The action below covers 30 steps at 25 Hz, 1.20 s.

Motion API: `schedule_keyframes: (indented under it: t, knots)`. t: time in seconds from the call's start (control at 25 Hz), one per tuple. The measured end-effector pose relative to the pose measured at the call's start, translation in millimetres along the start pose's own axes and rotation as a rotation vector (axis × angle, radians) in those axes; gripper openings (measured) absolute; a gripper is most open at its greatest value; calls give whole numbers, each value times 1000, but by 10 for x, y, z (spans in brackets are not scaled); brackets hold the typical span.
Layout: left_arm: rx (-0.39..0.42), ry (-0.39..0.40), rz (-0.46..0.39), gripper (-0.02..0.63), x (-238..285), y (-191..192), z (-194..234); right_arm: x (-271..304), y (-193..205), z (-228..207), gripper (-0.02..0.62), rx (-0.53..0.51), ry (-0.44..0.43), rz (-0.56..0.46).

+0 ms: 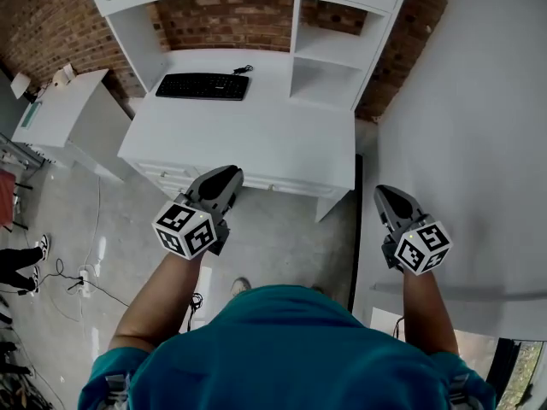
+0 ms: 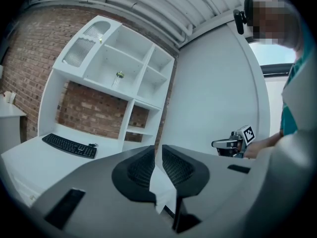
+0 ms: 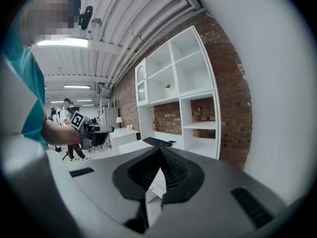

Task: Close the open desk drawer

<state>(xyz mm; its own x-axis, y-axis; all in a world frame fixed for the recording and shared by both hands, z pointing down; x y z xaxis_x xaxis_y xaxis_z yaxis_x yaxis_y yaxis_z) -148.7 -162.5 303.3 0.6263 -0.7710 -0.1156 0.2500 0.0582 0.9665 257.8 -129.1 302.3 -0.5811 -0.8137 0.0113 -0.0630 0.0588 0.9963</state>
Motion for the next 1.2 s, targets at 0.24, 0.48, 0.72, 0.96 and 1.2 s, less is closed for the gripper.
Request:
schedule_keyframes:
  t: [0.24, 0.48, 0.72, 0.96, 1.2]
  knots:
    - [52, 41, -34, 40, -41, -313, -192, -25, -283, 52, 23, -26, -12, -25]
    - [67, 56, -64, 24, -63, -508, -273, -44, -483, 88, 21, -46, -17, -40]
    - [71, 62, -69, 21, -81, -544, -368, -122, -576, 51, 21, -29, -20, -63]
    - [68, 70, -66, 21, -52, -557, -394, -116, -586, 50, 20, -51, -27, -54]
    - [71, 71, -63, 21, -45, -562, -406, -99, -568, 53, 20, -60, -31, -49]
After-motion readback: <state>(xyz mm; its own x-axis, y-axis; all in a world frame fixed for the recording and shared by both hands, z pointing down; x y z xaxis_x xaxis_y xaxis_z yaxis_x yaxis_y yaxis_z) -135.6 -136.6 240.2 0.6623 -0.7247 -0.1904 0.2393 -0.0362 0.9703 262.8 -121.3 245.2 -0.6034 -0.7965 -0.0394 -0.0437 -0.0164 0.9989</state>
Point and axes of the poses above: the fingertips, and each gripper's own axes: x forward along the fingers, z to its left, y out of its underside, the point moved 9 cm from there along -x, backward along the fingers, and after that the axes turned 12 degrees about -z, right-handed, at the moved point
